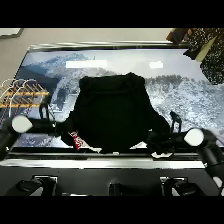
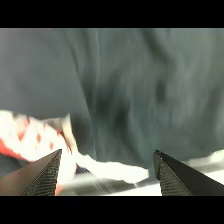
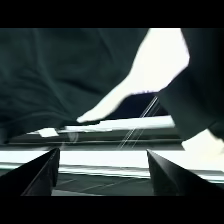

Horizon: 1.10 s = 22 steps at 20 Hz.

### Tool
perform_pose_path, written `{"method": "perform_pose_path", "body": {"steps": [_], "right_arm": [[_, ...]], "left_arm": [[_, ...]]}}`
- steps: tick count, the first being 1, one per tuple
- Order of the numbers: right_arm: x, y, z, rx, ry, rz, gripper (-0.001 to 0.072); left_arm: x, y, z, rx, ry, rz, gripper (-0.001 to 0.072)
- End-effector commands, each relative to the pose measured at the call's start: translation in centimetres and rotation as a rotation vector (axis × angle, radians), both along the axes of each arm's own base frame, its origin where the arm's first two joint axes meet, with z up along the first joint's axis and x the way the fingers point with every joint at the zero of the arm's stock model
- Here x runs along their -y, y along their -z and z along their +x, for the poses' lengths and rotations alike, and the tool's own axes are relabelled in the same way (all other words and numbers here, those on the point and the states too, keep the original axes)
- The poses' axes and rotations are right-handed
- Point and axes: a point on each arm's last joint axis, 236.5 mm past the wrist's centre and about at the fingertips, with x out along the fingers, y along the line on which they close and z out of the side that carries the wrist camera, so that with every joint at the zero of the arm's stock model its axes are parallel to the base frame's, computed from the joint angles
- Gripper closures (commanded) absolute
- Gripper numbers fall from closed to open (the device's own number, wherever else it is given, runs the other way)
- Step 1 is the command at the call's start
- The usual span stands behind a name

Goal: Fold the clothes and pants, and hang the long-sleeved shirts on hangers.

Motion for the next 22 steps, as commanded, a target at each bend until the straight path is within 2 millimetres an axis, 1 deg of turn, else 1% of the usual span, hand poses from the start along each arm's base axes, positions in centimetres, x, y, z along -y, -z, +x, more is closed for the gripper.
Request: {"method": "perform_pose_path", "body": {"steps": [1,3,5,7,8,9,10,11,13,15,19,22], "right_arm": [[-1.5,2.8,0.1,0.007,0.116,0.044,0.0088],[-1.6,4.1,1.5,0.001,0.155,0.044,0.0089],[-2.1,5.9,2.0,-0.051,0.177,0.053,0.0089],[-2.9,7.2,2.8,-0.070,0.195,0.082,0.0096],[-3.2,7.7,3.6,-0.061,0.211,0.098,0.0185],[-3.4,8.0,4.2,-0.055,0.233,0.108,0.0358],[-3.5,8.1,4.6,-0.054,0.254,0.118,0.0568],[-3.5,8.1,4.6,-0.053,0.255,0.120,0.0631],[-3.6,7.8,4.1,-0.063,0.238,0.121,0.0668],[-3.7,7.6,3.5,-0.076,0.217,0.119,0.0668],[-3.8,7.5,2.8,-0.098,0.204,0.122,0.0668],[-3.9,7.4,2.6,-0.111,0.211,0.128,0.0668]], "left_arm": [[1.6,3.6,-5.0,-0.113,-0.011,-0.054,0.0054],[1.9,4.6,-5.8,-0.137,-0.014,-0.050,0.0055],[2.1,4.8,-5.8,-0.129,-0.009,-0.048,0.0055],[2.2,5.1,-5.6,-0.129,-0.018,-0.049,0.0054],[2.3,5.2,-5.4,-0.129,-0.024,-0.052,0.0054],[2.4,5.3,-5.0,-0.128,-0.036,-0.060,0.0055],[2.6,5.4,-4.7,-0.127,-0.051,-0.072,0.0054],[2.9,5.6,-4.2,-0.127,-0.070,-0.085,0.0054],[3.4,6.2,-3.4,-0.133,-0.089,-0.106,0.0054],[4.1,7.2,-3.2,-0.155,-0.087,-0.125,0.0054],[5.0,9.1,-3.5,-0.229,-0.098,-0.144,0.0055],[5.7,9.8,-3.9,-0.238,-0.084,-0.133,0.0056]]}}
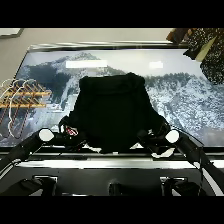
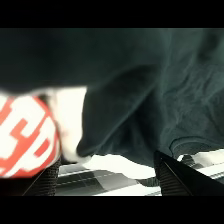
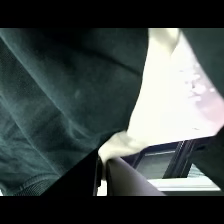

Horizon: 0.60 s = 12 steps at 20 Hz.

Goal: Fold the clothes and pants, and hang the long-sleeved shirts on hangers.

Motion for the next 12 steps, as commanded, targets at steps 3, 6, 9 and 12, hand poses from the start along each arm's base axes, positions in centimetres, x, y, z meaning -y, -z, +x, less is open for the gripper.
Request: {"method": "perform_pose_path", "body": {"steps": [3,6,9,12], "right_arm": [[-0.3,0.0,-1.1,-0.043,-0.014,0.014,0.0668],[-0.6,-1.0,-1.8,-0.047,-0.032,0.028,0.0669],[-0.7,-3.7,-3.6,-0.054,-0.037,0.052,0.0669],[0.3,-6.9,-8.2,-0.117,-0.034,0.044,0.0669]], "left_arm": [[1.6,0.7,0.1,0.004,-0.016,-0.014,0.0546],[1.9,0.0,0.4,0.001,-0.029,-0.038,0.0669],[0.8,-2.2,-1.6,-0.046,0.055,-0.051,0.0670],[-3.1,-4.7,-5.6,-0.058,0.147,0.073,0.0670]]}}
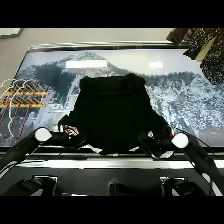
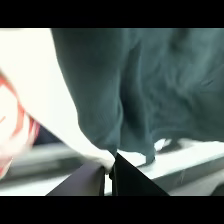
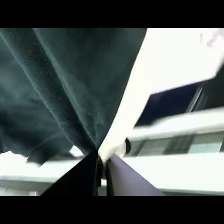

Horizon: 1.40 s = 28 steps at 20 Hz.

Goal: Fold the clothes and pants, and hang the long-sleeved shirts on hangers.

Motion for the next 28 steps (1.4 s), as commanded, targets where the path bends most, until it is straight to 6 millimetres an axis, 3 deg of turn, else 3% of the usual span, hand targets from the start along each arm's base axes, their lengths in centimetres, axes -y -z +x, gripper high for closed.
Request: {"method": "perform_pose_path", "body": {"steps": [1,3,5,7,9,12,15,17,19,21,23,25,26,27,28], "right_arm": [[1.2,-3.3,-6.1,-0.106,-0.003,-0.012,0.0669],[1.5,-5.3,-8.9,-0.130,0.043,0.012,0.0669],[1.6,-6.8,-9.2,-0.112,0.157,0.055,0.0669],[1.2,-7.8,-7.1,-0.067,0.266,0.114,0.0669],[1.0,-7.9,-4.1,-0.021,0.336,0.145,0.0669],[0.1,-6.9,0.6,-0.032,0.448,0.201,0.0668],[-0.1,-6.5,7.8,0.019,0.665,0.327,0.0669],[0.4,-5.4,11.0,0.009,0.799,0.380,0.0669],[0.6,-3.2,12.3,-0.041,0.872,0.381,0.0668],[0.5,-0.6,12.1,-0.088,0.864,0.330,0.0668],[0.7,0.8,12.2,-0.069,0.825,0.281,0.0666],[1.3,0.6,13.0,0.053,0.737,0.227,0.0499],[1.3,0.3,13.2,0.102,0.674,0.203,0.0456],[1.0,-0.2,13.5,0.151,0.606,0.183,0.0447],[0.9,-0.9,13.6,0.200,0.530,0.155,0.0447]], "left_arm": [[-4.1,-2.5,-5.2,-0.037,0.119,0.127,0.0670],[-4.5,-4.9,-6.8,0.018,0.144,0.111,0.0670],[-4.1,-7.0,-6.4,0.083,0.105,0.067,0.0671],[-3.2,-8.0,-5.5,0.092,0.083,0.033,0.0671],[-1.8,-8.1,-3.3,0.093,0.029,-0.019,0.0671],[0.0,-7.0,1.0,0.047,-0.099,-0.089,0.0671],[1.2,-6.0,6.0,0.022,-0.221,-0.160,0.0671],[1.3,-5.0,9.2,0.020,-0.262,-0.150,0.0671],[1.6,-4.0,11.8,0.016,-0.287,-0.136,0.0671],[2.0,-2.7,14.1,0.004,-0.304,-0.123,0.0671],[2.1,-1.6,15.9,-0.014,-0.354,-0.118,0.0670],[1.9,-1.1,17.5,0.013,-0.385,-0.113,0.0668],[1.8,-1.3,18.2,0.039,-0.389,-0.112,0.0658],[1.5,-1.8,18.8,0.078,-0.379,-0.111,0.0563],[1.1,-2.5,19.4,0.114,-0.358,-0.110,0.0410]]}}
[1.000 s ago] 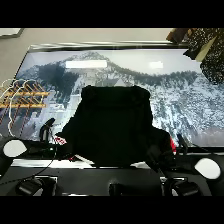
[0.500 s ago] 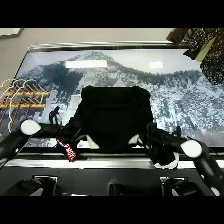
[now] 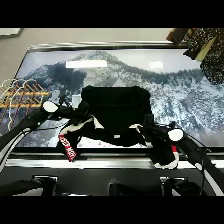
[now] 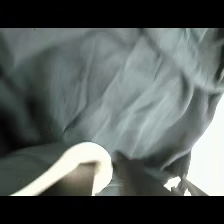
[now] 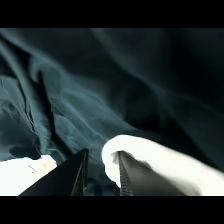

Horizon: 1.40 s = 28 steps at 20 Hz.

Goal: Fold the clothes and pants, and hang the long-sleeved shirts on hangers.

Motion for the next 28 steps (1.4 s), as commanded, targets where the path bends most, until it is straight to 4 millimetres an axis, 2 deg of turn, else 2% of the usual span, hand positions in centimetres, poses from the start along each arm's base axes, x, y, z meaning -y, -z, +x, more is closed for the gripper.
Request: {"method": "perform_pose_path", "body": {"steps": [1,3,5,7,9,10,11,12,14,15,17,20,24,25,27,28], "right_arm": [[0.0,-1.4,0.7,0.158,-0.229,-0.192,0.0446],[0.7,-2.9,-0.4,0.175,-0.409,-0.347,0.0445],[3.5,-4.8,-2.4,0.111,-0.576,-0.543,0.0362],[6.0,-7.8,-3.6,0.103,-0.722,-0.714,0.0275],[6.0,-10.0,-4.5,0.139,-0.824,-0.750,0.0275],[5.7,-9.9,-5.2,0.129,-0.868,-0.758,0.0275],[5.1,-9.4,-5.9,0.121,-0.920,-0.774,0.0275],[4.2,-8.9,-6.3,0.128,-0.965,-0.794,0.0275],[2.1,-7.9,-6.4,0.152,-1.039,-0.863,0.0275],[1.1,-7.1,-6.2,0.158,-1.067,-0.908,0.0266],[0.0,-5.1,-5.4,0.125,-1.066,-0.962,0.0100],[-1.8,-2.2,-4.2,0.110,-1.075,-0.944,0.0101],[-1.8,0.5,-3.8,0.054,-1.103,-0.960,0.0133],[-1.9,0.9,-3.6,0.053,-1.105,-0.958,0.0160],[-2.3,1.6,-3.0,0.063,-1.106,-0.962,0.0287],[-2.4,1.7,-2.7,0.075,-1.104,-0.967,0.0384]], "left_arm": [[-1.1,-1.5,2.9,0.122,0.021,0.029,0.0312],[-3.0,-4.1,3.7,0.224,0.087,0.082,0.0302],[-5.7,-6.3,3.4,0.304,0.152,0.209,0.0303],[-7.8,-7.7,1.8,0.362,0.246,0.364,0.0302],[-8.4,-8.2,-0.5,0.383,0.354,0.482,0.0302],[-8.1,-8.1,-1.4,0.395,0.398,0.518,0.0301],[-7.3,-8.0,-2.2,0.411,0.436,0.536,0.0297],[-6.5,-7.5,-2.9,0.417,0.476,0.549,0.0231],[-4.8,-6.3,-3.9,0.428,0.546,0.569,0.0017],[-4.0,-6.1,-4.2,0.444,0.563,0.565,0.0017],[-2.7,-5.9,-4.6,0.470,0.587,0.557,0.0017],[-2.5,-5.7,-4.9,0.469,0.596,0.557,0.0017],[-3.1,-5.6,-4.6,0.476,0.605,0.590,0.0017],[-3.1,-5.6,-4.6,0.477,0.606,0.592,0.0018],[-3.1,-5.5,-4.6,0.474,0.607,0.592,0.0017],[-3.1,-5.5,-4.6,0.473,0.607,0.593,0.0017]]}}
